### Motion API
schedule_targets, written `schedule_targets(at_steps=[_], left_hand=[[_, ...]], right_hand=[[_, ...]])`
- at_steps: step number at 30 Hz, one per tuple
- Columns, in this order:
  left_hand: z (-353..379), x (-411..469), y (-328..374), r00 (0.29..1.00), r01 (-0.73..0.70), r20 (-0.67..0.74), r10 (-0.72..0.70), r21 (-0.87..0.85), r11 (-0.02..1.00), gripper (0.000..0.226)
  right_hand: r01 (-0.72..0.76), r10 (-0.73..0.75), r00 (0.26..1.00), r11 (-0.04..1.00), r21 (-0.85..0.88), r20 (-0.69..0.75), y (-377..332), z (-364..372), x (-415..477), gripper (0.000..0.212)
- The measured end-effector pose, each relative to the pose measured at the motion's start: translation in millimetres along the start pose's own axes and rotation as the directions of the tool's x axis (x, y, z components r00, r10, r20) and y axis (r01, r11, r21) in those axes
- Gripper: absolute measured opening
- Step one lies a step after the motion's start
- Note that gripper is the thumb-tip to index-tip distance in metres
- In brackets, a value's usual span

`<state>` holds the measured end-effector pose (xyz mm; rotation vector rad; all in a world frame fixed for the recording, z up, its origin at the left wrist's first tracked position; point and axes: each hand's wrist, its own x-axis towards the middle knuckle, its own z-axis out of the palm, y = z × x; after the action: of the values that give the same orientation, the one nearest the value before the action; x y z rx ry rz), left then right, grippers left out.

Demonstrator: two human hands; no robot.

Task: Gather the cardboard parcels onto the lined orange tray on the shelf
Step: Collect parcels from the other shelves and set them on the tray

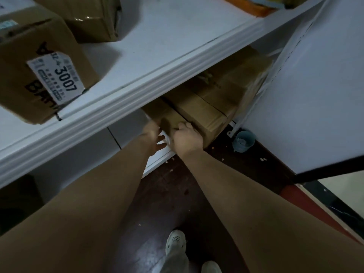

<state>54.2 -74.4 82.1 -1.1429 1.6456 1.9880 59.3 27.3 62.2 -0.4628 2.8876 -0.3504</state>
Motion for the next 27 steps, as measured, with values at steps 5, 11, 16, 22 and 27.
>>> schedule_targets(at_steps=[5, 11, 16, 22, 27], left_hand=[[2.3, -0.1, 1.8, 0.999, -0.008, 0.035, 0.008, 0.010, 1.000, 0.040], [6.0, -34.1, 5.4, 0.999, 0.040, -0.041, -0.036, 0.106, 0.994, 0.041], [16.0, -96.8, 19.4, 0.997, -0.038, -0.063, 0.047, 0.129, 0.991, 0.022], [19.3, -178.9, 27.6, 0.986, -0.151, -0.031, 0.161, 0.214, 0.965, 0.028], [4.6, -248.5, 45.5, 0.915, -0.369, -0.044, 0.400, 0.305, 0.878, 0.029]], right_hand=[[-0.002, 0.005, 0.998, 0.999, -0.045, 0.055, 2.8, -7.3, 5.5, 0.029], [0.005, -0.001, 0.993, 1.000, -0.031, 0.115, -0.2, -33.4, -15.1, 0.040], [0.030, -0.024, 0.994, 0.998, -0.056, 0.108, -6.1, -84.0, -48.9, 0.031], [0.142, -0.139, 0.990, 0.984, -0.109, 0.031, -15.5, -153.4, -104.2, 0.028], [0.241, -0.255, 0.961, 0.962, -0.126, -0.111, -42.5, -204.9, -144.7, 0.026]])
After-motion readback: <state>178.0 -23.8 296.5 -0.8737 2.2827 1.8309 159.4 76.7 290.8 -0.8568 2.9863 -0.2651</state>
